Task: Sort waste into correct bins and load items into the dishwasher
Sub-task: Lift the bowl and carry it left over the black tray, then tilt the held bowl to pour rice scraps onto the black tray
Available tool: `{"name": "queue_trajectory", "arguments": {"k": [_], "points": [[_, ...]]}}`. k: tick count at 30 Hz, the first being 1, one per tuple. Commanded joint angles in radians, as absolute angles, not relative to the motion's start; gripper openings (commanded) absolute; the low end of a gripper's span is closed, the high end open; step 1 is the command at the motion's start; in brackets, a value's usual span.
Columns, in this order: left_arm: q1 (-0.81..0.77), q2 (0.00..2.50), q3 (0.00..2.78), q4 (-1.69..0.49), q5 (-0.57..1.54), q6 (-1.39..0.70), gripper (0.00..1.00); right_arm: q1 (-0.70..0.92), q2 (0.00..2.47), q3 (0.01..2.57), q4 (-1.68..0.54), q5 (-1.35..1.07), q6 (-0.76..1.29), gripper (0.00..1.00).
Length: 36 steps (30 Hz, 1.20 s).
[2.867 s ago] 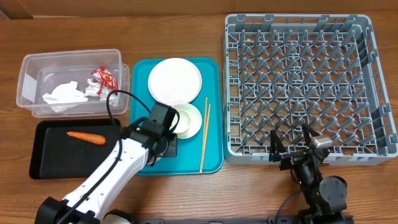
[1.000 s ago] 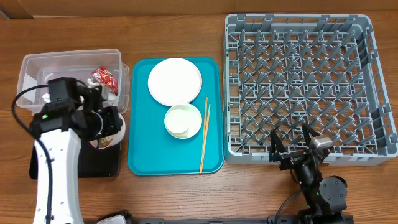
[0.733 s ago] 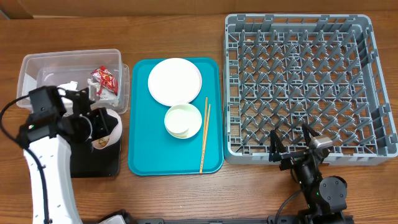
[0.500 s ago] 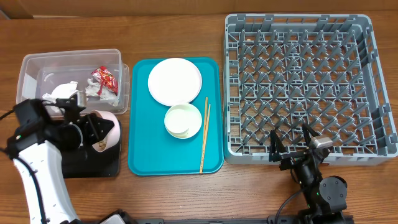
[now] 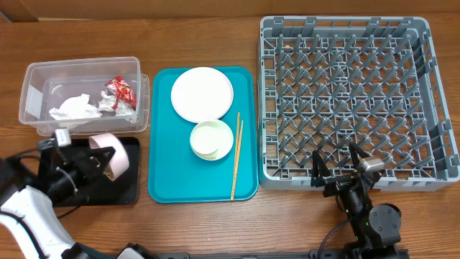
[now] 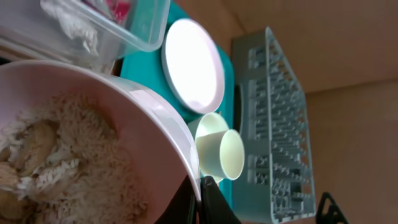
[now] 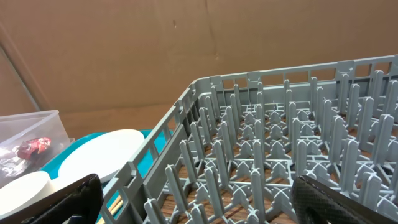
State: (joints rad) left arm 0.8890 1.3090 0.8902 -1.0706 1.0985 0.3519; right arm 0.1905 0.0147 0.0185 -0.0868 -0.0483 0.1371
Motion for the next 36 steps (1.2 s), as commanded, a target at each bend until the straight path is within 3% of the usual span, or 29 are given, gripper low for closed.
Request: {"name": "queue_trajectory", "arguments": {"k": [1, 14, 36], "points": [[0.952, 1.287, 0.871, -1.073, 1.232, 0.435, 0.04, 0.187, 0.003, 0.008, -0.080, -0.054, 0.134, 1.00], [1.051, 1.287, 0.870, -1.005, 1.232, 0.435, 0.04, 0.187, 0.003, 0.008, -0.080, -0.054, 0.134, 1.00], [1.053, 1.287, 0.838, -0.956, 1.224, 0.434, 0.04, 0.187, 0.003, 0.008, -0.080, -0.054, 0.134, 1.00]]}}
